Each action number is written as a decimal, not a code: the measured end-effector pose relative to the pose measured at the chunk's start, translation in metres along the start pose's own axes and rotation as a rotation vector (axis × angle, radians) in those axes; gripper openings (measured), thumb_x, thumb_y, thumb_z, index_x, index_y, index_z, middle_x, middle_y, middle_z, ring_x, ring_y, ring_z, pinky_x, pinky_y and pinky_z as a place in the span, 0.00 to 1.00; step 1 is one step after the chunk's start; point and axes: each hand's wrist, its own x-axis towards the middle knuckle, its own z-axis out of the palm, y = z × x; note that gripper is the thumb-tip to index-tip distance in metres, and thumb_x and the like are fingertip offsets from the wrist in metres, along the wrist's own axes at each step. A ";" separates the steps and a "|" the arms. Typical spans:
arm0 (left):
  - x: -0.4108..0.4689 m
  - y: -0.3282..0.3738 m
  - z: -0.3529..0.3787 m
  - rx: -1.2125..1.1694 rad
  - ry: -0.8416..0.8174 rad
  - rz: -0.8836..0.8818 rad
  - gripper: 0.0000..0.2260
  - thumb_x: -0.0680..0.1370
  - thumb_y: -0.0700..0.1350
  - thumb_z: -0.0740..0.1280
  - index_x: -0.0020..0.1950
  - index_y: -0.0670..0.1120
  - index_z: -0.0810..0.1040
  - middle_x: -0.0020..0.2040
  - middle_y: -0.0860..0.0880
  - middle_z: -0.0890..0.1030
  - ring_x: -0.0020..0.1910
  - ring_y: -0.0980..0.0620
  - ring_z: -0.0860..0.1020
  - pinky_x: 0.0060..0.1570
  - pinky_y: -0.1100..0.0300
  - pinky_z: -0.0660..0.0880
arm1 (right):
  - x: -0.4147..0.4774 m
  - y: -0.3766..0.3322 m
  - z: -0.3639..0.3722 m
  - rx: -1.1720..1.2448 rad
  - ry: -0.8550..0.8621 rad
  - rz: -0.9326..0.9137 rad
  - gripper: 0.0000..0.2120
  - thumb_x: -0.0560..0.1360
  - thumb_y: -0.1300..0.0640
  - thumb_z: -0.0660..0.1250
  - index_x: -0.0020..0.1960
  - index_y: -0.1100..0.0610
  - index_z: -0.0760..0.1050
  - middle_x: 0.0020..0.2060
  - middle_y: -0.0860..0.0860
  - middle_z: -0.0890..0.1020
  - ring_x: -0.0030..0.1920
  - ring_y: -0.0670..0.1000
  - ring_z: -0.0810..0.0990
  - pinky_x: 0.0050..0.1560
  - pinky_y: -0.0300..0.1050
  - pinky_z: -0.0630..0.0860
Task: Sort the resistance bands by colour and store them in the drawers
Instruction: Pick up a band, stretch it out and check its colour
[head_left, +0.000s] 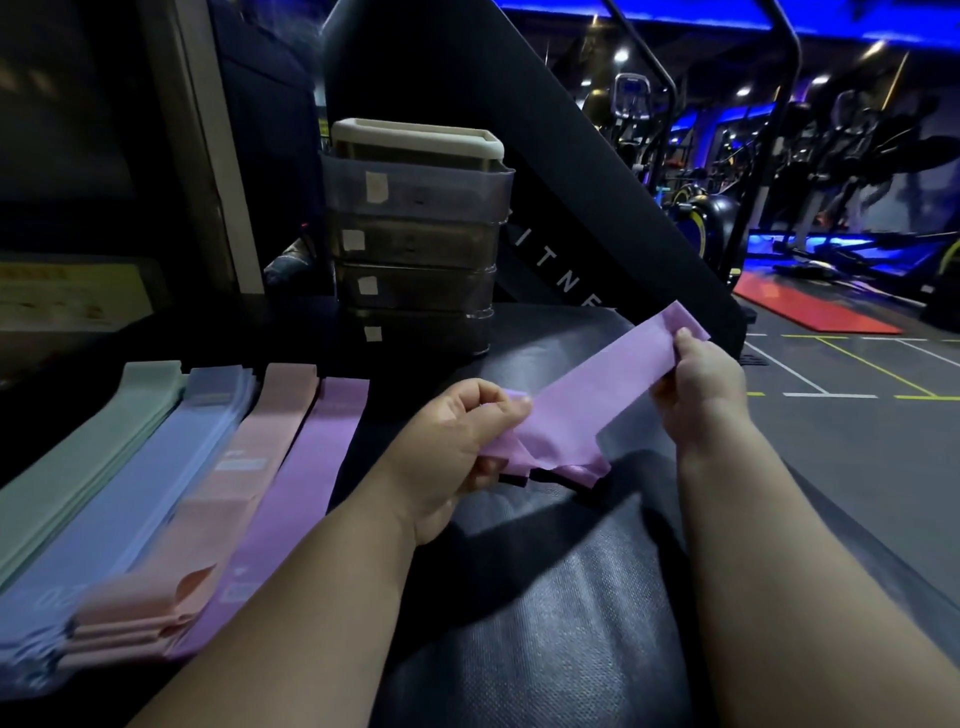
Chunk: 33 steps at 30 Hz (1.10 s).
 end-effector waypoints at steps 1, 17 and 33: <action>-0.001 0.001 0.000 -0.039 -0.030 -0.017 0.09 0.74 0.46 0.71 0.41 0.48 0.71 0.28 0.55 0.72 0.24 0.58 0.68 0.25 0.66 0.62 | 0.001 0.000 -0.001 -0.010 0.018 -0.003 0.09 0.81 0.57 0.61 0.42 0.53 0.73 0.39 0.50 0.79 0.37 0.46 0.78 0.36 0.38 0.77; 0.000 0.001 -0.003 -0.168 -0.087 0.143 0.10 0.66 0.35 0.71 0.39 0.47 0.73 0.31 0.54 0.77 0.31 0.59 0.74 0.35 0.66 0.70 | 0.001 -0.005 -0.005 0.018 0.148 0.012 0.19 0.81 0.56 0.61 0.70 0.59 0.69 0.57 0.52 0.74 0.53 0.49 0.74 0.51 0.41 0.72; 0.012 -0.013 -0.009 0.323 0.498 0.281 0.11 0.62 0.50 0.68 0.27 0.50 0.67 0.26 0.52 0.66 0.31 0.50 0.66 0.32 0.59 0.64 | -0.005 0.000 0.001 -0.127 0.129 -0.025 0.18 0.81 0.54 0.61 0.69 0.60 0.70 0.51 0.54 0.75 0.47 0.51 0.75 0.48 0.43 0.72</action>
